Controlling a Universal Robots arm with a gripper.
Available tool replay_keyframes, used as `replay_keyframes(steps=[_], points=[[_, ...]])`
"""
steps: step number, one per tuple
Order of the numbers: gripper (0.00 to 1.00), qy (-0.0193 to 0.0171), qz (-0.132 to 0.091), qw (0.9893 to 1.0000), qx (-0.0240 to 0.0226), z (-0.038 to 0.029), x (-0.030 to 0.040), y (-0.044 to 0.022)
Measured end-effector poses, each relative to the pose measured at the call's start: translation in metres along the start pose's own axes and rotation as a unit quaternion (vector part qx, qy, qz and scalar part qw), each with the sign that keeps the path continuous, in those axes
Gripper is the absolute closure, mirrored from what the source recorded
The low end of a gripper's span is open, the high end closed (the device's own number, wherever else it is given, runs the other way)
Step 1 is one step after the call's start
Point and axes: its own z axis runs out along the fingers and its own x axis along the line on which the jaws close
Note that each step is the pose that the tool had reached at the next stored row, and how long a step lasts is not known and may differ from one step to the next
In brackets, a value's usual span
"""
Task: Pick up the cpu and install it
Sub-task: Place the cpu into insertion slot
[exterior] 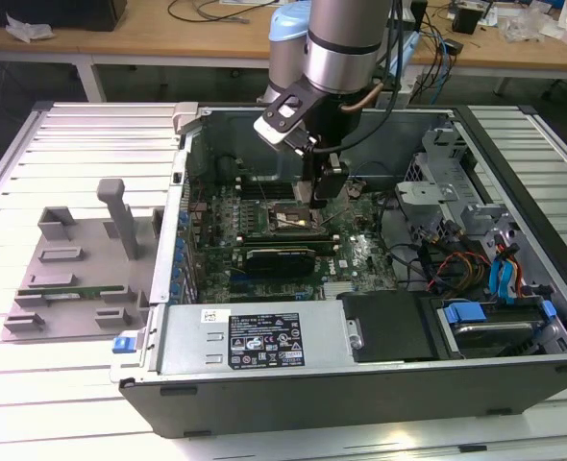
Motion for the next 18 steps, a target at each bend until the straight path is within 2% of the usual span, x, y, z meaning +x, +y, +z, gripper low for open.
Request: replay_keyframes(steps=[18], points=[[0.45,0.0000,0.000,1.0000,0.0000,0.0100,0.0009,0.0004]])
